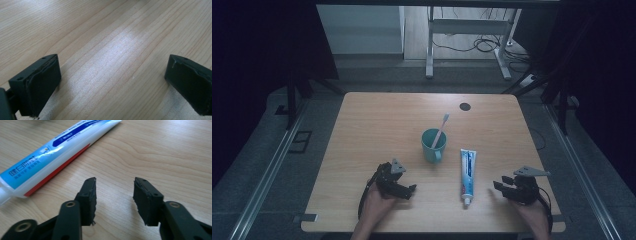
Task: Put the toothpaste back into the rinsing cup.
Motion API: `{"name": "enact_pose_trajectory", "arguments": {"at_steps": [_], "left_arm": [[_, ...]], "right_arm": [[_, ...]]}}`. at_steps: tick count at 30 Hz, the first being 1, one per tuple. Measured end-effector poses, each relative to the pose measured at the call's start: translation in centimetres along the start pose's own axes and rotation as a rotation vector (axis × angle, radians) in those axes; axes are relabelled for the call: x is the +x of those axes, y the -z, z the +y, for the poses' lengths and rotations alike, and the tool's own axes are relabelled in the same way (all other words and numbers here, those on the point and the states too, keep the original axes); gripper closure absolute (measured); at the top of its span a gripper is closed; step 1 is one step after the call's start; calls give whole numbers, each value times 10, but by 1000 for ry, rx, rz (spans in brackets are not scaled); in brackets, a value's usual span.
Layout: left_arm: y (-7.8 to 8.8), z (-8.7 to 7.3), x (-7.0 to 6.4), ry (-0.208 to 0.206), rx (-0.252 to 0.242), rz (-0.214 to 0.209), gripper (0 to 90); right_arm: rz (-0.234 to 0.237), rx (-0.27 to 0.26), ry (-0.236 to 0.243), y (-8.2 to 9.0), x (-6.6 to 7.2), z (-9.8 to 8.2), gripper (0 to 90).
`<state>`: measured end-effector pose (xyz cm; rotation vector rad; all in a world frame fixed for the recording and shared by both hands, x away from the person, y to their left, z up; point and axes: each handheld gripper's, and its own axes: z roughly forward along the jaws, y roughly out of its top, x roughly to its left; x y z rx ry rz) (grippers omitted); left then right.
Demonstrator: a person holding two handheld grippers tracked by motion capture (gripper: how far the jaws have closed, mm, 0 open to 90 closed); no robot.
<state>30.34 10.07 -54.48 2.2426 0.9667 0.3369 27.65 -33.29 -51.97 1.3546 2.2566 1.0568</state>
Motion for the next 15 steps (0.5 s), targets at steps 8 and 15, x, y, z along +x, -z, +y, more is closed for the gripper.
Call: {"name": "enact_pose_trajectory", "arguments": {"at_steps": [8,15], "left_arm": [[0,0,-1,4,-3,4,14],[1,-1,-1,6,-4,6,18]], "right_arm": [[35,44,18,-7,9,8,708],[70,52,74,-12,19,17,834]]}}
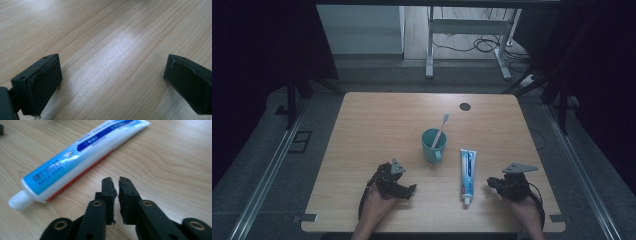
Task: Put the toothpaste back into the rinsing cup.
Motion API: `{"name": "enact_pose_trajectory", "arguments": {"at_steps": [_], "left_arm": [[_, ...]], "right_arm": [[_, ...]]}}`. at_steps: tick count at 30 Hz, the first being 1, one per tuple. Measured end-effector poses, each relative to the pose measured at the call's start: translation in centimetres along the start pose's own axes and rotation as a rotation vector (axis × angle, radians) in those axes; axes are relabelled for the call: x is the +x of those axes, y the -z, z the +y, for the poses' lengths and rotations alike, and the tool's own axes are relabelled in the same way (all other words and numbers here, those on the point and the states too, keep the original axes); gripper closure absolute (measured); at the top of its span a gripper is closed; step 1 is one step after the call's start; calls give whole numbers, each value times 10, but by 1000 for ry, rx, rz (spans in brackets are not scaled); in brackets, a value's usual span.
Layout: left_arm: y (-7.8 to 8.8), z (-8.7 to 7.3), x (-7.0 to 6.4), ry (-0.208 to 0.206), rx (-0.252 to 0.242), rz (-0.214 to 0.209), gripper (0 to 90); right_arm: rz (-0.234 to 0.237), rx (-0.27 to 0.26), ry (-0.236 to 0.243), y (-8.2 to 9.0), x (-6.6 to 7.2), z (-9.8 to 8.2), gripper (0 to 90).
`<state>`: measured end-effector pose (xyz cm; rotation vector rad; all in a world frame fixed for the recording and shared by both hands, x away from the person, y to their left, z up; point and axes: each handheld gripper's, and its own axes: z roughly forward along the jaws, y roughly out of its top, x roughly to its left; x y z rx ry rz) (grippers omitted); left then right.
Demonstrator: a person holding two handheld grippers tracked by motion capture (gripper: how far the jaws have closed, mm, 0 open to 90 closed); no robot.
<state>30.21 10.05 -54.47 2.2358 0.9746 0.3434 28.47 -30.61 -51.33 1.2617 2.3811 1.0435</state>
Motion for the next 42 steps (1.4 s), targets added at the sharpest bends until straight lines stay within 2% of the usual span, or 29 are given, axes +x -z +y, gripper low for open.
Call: {"name": "enact_pose_trajectory", "arguments": {"at_steps": [3,10,17,24,37,42], "left_arm": [[0,0,0,-3,3,0,21],[0,0,0,-2,2,1,23],[0,0,0,-3,3,1,23],[0,0,0,-1,1,2,23],[0,0,0,-3,3,1,24],[0,0,0,-3,3,1,23]], "right_arm": [[27,2,15,-1,3,6,890],[62,-8,9,-4,12,25,894],[86,-21,57,-7,24,43,894],[108,-8,98,-17,37,55,894],[146,53,128,-45,57,50,895],[158,58,111,-48,58,46,894]]}}
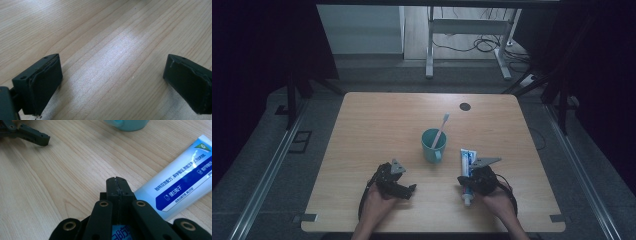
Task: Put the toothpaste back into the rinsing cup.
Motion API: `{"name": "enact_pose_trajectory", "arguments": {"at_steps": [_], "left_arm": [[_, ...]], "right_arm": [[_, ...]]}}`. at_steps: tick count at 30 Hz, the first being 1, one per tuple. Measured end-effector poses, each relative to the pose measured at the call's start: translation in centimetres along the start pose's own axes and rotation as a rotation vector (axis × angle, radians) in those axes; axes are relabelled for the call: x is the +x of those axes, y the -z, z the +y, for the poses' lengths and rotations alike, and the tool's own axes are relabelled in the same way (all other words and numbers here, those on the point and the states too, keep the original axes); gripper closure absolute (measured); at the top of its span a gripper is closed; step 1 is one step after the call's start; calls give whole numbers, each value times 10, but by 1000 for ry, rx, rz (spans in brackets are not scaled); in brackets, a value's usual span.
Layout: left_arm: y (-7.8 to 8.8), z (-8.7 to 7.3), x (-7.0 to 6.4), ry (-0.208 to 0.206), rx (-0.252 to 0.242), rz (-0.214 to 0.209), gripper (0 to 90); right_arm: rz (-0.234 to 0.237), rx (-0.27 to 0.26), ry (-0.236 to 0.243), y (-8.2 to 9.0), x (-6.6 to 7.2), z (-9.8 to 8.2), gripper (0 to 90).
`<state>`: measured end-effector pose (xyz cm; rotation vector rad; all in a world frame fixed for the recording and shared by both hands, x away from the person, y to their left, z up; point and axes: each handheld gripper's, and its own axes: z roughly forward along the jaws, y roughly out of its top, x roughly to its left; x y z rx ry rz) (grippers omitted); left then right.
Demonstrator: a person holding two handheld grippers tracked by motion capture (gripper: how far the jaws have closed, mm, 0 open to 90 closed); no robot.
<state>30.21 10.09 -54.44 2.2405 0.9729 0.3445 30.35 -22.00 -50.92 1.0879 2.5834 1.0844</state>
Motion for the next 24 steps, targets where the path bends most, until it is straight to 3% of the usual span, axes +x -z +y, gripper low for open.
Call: {"name": "enact_pose_trajectory", "arguments": {"at_steps": [5,24], "left_arm": [[0,0,0,0,1,1,23],[0,0,0,1,1,0,24]], "right_arm": [[-13,19,24,3,0,-1,894],[-44,43,-7,22,-20,-16,880]]}}
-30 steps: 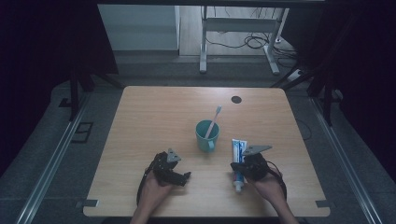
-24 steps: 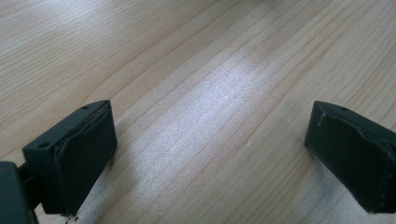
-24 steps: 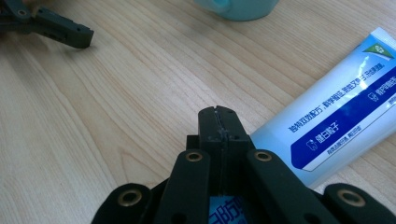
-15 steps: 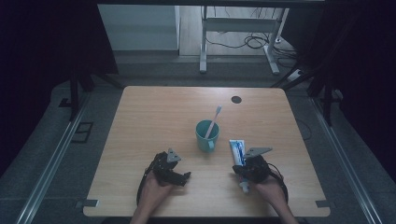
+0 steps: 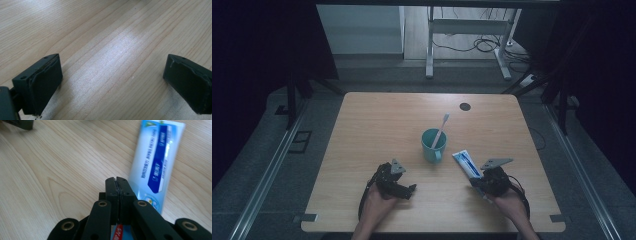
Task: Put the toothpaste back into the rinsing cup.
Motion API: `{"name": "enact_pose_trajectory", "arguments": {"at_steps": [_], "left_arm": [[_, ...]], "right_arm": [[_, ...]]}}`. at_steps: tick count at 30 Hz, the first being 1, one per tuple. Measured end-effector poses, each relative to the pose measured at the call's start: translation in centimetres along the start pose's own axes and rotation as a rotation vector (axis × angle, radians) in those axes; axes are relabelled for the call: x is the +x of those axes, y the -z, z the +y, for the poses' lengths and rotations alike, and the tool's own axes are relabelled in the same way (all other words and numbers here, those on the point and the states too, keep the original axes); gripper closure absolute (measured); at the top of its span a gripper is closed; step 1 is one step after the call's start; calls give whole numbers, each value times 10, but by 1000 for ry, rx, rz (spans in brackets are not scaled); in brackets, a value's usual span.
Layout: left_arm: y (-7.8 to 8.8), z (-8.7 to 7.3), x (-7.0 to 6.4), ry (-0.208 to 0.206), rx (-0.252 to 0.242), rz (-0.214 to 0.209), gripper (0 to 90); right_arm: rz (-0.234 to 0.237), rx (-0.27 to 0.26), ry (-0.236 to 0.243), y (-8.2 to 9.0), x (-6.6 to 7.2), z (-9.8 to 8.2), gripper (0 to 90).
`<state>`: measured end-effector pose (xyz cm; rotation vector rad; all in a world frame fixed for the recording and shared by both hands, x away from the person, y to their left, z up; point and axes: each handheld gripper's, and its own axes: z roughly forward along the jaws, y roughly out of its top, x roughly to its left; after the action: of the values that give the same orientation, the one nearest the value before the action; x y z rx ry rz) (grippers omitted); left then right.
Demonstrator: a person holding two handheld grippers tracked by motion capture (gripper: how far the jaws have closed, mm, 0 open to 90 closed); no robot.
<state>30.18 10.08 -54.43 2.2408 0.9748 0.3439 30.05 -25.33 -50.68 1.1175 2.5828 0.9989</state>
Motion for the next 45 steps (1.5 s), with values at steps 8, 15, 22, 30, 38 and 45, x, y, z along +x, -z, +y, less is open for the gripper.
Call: {"name": "enact_pose_trajectory", "arguments": {"at_steps": [8,15,22,30,38,45], "left_arm": [[0,0,-1,1,-2,1,32],[0,0,-1,2,-2,1,32],[0,0,0,0,-1,1,33],[1,0,0,0,1,1,33],[1,0,0,1,1,-1,33],[1,0,0,0,0,-1,32]], "right_arm": [[-18,31,-25,8,-10,-7,859],[-28,32,4,15,-6,3,770],[-75,90,3,24,-15,16,619],[-76,220,3,14,-27,25,482],[-58,353,14,-4,-30,38,419],[-71,436,39,-16,-30,52,415]]}}
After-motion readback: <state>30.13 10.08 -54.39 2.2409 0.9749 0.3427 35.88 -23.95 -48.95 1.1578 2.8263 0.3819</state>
